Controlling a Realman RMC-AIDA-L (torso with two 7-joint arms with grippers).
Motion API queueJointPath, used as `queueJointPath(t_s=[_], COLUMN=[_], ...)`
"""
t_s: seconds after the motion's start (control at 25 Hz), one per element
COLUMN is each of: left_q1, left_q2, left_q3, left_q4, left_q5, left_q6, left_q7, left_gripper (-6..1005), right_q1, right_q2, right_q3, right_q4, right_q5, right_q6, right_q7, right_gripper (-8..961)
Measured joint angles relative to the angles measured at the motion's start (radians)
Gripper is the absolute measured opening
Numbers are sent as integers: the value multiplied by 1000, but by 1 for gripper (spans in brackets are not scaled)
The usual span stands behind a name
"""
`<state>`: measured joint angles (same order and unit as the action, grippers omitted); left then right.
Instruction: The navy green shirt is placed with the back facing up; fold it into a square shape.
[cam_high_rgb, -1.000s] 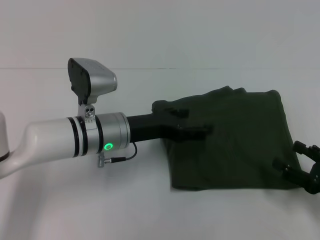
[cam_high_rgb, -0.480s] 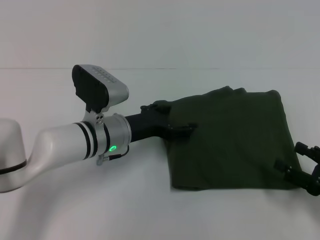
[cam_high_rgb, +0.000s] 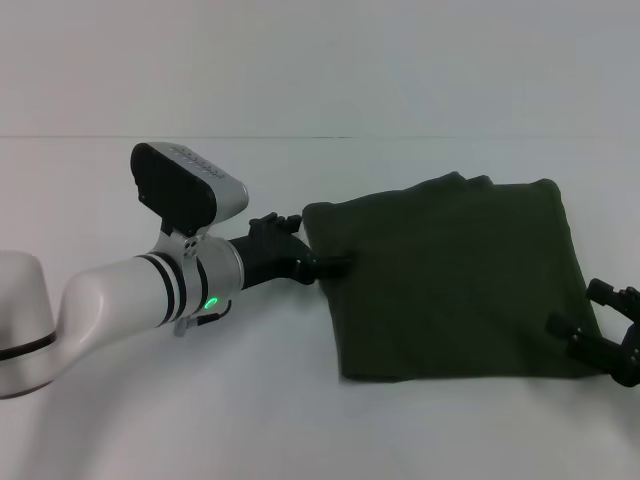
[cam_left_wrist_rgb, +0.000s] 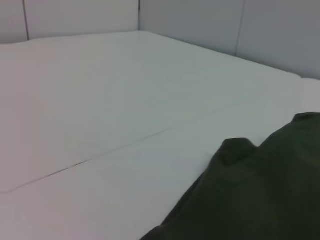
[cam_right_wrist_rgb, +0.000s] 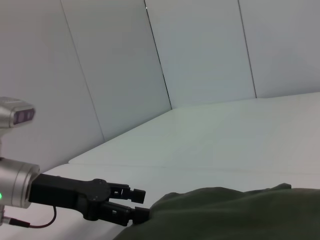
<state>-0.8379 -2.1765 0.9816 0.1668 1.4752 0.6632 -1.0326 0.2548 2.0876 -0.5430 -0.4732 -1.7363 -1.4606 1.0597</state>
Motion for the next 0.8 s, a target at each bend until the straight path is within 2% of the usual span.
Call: queueJointPath(t_s=[0.12,0.32,0.44,0.56,0.72,0.8], left_q1=[-1,13,57,114,138,134], left_q2=[0,1,14,44,131,158], left_q3=[2,-5,6,35,138,175], left_q4=[0,10,79,168,185,170], left_q5=[-3,-36,-45,-33,-3,29], left_q6=[-29,-1,124,273,365,392], left_q7=[-4,-63,-282,-594,-1086,-1237], left_gripper=[919,919,919,920,920,919], right_q1=[0,0,0,-1,-3,-3], right_q2=[0,0,0,0,0,0], right_q3=[0,0,0,0,0,0], right_q4=[-1,-1,-1,-1,-1,-1], right_q5=[1,2,4,4,4,4], right_q6=[0,0,0,0,-3,-4], right_q7=[0,0,5,11,11,11], right_gripper=[900,900,900,900,900,900])
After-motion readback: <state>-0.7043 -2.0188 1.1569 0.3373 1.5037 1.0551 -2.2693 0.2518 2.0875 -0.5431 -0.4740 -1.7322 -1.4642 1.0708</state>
